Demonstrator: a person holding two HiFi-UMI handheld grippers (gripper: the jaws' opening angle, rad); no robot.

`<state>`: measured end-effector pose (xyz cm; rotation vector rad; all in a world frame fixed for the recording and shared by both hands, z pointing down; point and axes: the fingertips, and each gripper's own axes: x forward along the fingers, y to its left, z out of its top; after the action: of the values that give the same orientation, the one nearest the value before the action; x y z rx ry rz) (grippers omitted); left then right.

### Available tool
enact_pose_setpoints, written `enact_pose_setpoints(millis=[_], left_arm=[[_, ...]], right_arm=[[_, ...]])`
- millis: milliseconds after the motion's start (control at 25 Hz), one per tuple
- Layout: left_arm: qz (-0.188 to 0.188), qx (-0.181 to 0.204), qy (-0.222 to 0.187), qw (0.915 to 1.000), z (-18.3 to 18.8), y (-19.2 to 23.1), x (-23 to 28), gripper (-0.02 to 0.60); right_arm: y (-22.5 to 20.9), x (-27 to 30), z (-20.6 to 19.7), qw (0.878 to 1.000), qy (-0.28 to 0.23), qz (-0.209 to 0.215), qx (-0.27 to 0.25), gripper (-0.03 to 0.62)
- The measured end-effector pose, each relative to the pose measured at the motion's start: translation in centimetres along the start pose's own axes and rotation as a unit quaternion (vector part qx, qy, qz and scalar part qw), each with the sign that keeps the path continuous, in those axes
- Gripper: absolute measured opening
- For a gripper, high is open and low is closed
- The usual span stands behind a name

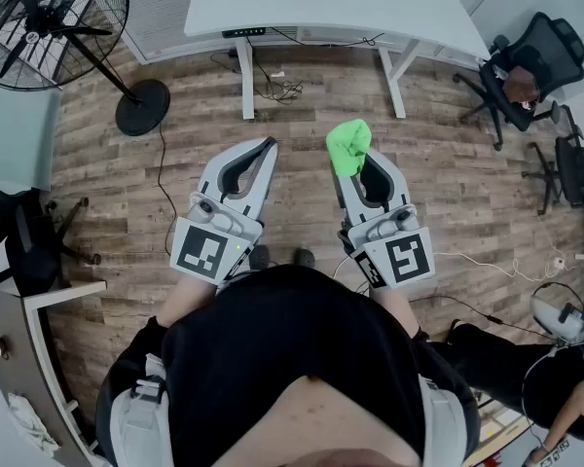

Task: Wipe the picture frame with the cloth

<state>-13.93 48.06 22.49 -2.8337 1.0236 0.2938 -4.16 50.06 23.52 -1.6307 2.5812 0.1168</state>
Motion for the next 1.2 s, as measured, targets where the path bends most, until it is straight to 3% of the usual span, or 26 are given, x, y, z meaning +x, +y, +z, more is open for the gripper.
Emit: enact_pose_setpoints(millis=[760,1200], left_arm=[[0.005,0.005,0.008,0.9999,0.0,1.4,-1.7,0.012],[-0.015,-0.003,0.032,0.9994,-1.4,4.0,-3.8,0.012]], right_arm=[[2.1,0.5,0.1,1.000,0.002,0.005,-0.003,0.097],[4.3,2.7,-2.1,0.999,0.018,-0.016,0.036,0.098]])
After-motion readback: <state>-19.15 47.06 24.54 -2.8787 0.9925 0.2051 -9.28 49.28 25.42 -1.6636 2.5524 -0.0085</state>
